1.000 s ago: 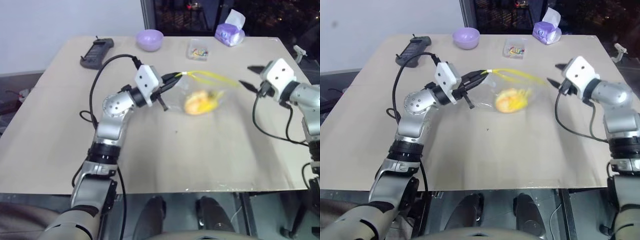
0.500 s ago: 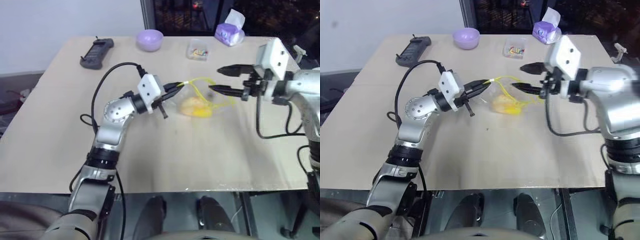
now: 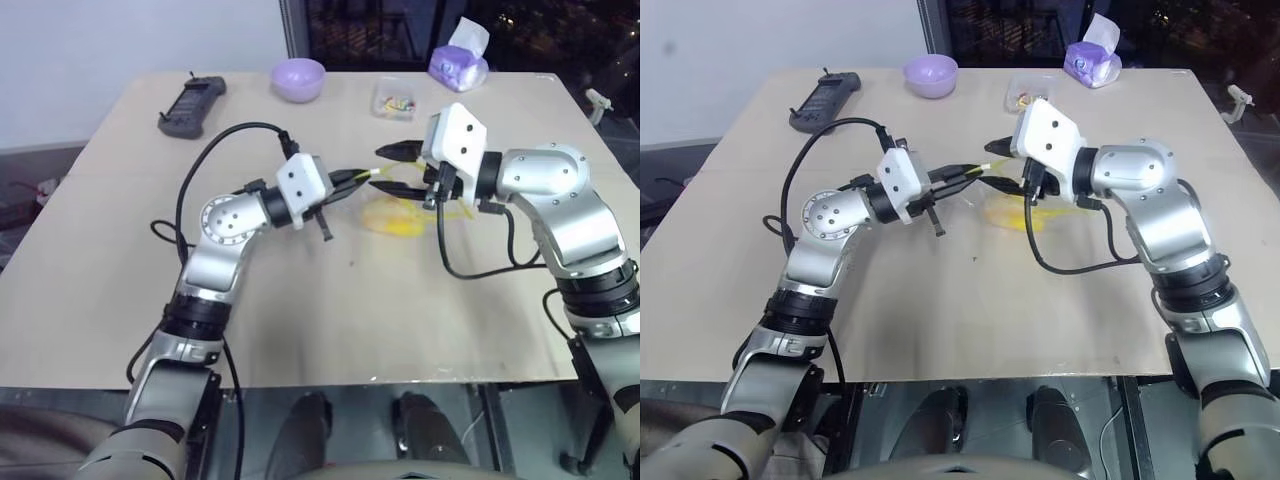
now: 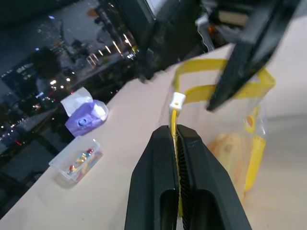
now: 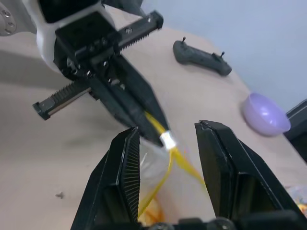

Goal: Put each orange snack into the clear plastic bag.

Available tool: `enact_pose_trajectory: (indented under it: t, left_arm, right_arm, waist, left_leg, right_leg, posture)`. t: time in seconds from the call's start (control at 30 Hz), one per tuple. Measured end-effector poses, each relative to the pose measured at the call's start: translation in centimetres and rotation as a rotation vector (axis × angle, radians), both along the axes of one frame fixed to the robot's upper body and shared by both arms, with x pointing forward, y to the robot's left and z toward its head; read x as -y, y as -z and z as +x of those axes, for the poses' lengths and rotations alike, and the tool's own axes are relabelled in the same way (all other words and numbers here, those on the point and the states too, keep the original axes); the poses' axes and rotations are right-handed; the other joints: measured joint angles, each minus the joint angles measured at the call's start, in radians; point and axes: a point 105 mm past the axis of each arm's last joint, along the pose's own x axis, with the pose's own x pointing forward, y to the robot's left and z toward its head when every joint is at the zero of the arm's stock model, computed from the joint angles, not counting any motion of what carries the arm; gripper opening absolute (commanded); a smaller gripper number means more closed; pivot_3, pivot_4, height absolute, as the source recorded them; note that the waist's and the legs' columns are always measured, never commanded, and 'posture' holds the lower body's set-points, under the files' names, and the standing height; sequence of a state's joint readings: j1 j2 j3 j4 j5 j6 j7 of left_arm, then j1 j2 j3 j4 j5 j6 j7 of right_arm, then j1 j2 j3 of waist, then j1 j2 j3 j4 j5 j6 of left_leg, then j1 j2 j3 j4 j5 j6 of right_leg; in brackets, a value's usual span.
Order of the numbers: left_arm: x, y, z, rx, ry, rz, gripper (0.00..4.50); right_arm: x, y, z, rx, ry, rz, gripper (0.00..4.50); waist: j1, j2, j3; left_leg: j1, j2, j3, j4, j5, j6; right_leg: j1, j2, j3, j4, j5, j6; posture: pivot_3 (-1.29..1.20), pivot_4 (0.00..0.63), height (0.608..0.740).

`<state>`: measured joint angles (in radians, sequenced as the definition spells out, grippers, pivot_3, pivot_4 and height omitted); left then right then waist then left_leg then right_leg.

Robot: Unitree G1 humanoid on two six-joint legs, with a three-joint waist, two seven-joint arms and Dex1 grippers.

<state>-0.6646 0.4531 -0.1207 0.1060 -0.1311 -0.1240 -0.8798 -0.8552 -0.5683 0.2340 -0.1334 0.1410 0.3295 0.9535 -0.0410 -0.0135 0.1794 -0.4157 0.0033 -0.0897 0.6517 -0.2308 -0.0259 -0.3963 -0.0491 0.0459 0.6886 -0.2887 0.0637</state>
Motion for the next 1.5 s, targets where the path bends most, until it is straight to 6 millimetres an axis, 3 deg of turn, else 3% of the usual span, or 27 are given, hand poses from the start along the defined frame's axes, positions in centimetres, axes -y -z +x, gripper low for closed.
enact_pose_trajectory:
  t: [0.4,0.5,0.57,1.5]
  left_arm:
    - [-0.43,0.01,-0.15,0.056,-0.001,0.061,0.0]
    - [-0.63,-0.19,0.03,0.069,-0.004,0.067,0.0]
    - [-0.72,-0.36,0.05,0.081,-0.001,0.075,0.0]
    - [-0.91,-0.45,-0.22,0.102,0.023,0.11,0.0]
  right_arm:
    - [-0.7,0.27,0.23,0.018,-0.018,-0.006,2.01]
    - [-0.73,0.32,0.14,0.014,-0.027,-0.009,1.24]
    - [-0.74,0.34,0.11,0.013,-0.029,-0.011,0.37]
    - [-0.58,0.59,0.37,0.042,-0.015,-0.048,0.37]
  waist:
    - [0.0,0.0,0.0]
    - [0.0,0.0,0.0]
    - [0.0,0.0,0.0]
    - [0.0,0.0,0.0]
  left_leg:
    - [0.0,0.0,0.0,0.0,0.0,0.0]
    - [0.0,0.0,0.0,0.0,0.0,0.0]
    - [0.0,0.0,0.0,0.0,0.0,0.0]
    - [0.0,0.0,0.0,0.0,0.0,0.0]
  right_leg:
    - [0.0,0.0,0.0,0.0,0.0,0.0]
    - [0.0,0.0,0.0,0.0,0.0,0.0]
    - [0.0,0.0,0.0,0.0,0.0,0.0]
    - [0.0,0.0,0.0,0.0,0.0,0.0]
  posture:
    - [0.0,0.15,0.74]
    - [0.0,0.15,0.74]
    - [0.0,0.15,0.74]
    - [0.0,0.15,0.74]
